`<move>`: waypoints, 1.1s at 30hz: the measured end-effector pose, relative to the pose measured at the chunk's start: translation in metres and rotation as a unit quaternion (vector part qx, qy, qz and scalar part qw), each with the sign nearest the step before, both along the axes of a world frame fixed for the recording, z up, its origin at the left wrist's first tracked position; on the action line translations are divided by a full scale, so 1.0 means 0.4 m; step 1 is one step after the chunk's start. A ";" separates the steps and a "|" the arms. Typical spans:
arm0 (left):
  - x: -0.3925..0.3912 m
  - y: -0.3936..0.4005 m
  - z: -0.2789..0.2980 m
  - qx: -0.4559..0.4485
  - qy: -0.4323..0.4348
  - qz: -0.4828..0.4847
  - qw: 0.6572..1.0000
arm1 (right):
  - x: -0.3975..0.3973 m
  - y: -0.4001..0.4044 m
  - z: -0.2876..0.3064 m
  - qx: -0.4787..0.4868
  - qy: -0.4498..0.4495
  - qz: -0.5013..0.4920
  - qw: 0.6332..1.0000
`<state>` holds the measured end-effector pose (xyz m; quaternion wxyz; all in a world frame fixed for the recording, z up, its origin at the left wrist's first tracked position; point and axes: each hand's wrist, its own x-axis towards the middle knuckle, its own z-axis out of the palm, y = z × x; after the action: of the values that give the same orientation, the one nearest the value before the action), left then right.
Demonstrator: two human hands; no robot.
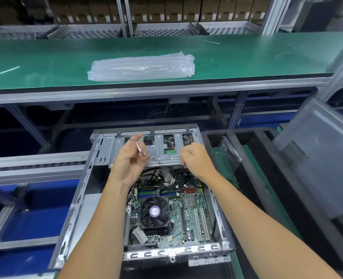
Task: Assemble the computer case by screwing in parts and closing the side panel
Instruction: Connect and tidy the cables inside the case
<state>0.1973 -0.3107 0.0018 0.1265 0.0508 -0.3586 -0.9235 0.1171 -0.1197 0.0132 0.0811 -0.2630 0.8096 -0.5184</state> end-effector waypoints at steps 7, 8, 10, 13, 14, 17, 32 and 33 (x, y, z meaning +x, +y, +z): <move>0.002 0.085 0.009 -0.269 -0.108 -0.249 0.924 | -0.011 0.016 0.014 -0.196 -0.117 -0.107 0.968; -0.001 0.110 0.007 -0.286 -0.133 -0.258 0.913 | -0.013 0.016 0.013 -0.215 -0.123 -0.119 0.962; -0.004 0.152 0.001 -0.294 -0.171 -0.244 0.908 | -0.016 0.015 0.011 -0.248 -0.127 -0.139 0.950; -0.009 0.191 -0.013 -0.337 -0.207 -0.161 0.904 | -0.019 0.011 0.008 -0.257 -0.109 -0.158 0.947; -0.010 0.202 -0.019 -0.350 -0.214 -0.129 0.903 | -0.020 0.010 0.007 -0.255 -0.104 -0.162 0.948; -0.008 0.233 -0.029 -0.343 -0.235 -0.053 0.908 | -0.024 0.010 0.000 -0.242 -0.092 -0.161 0.952; -0.002 0.290 -0.043 -0.217 -0.329 0.011 0.919 | -0.029 0.007 -0.004 -0.196 -0.067 -0.159 0.965; -0.001 0.294 -0.043 -0.216 -0.330 0.015 0.919 | -0.028 0.007 -0.004 -0.195 -0.063 -0.158 0.966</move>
<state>0.1967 -0.1931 -0.0154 0.0233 0.3293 -0.5697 -0.7526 0.1057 -0.1170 0.0117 -0.0037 -0.1092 0.7173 -0.6881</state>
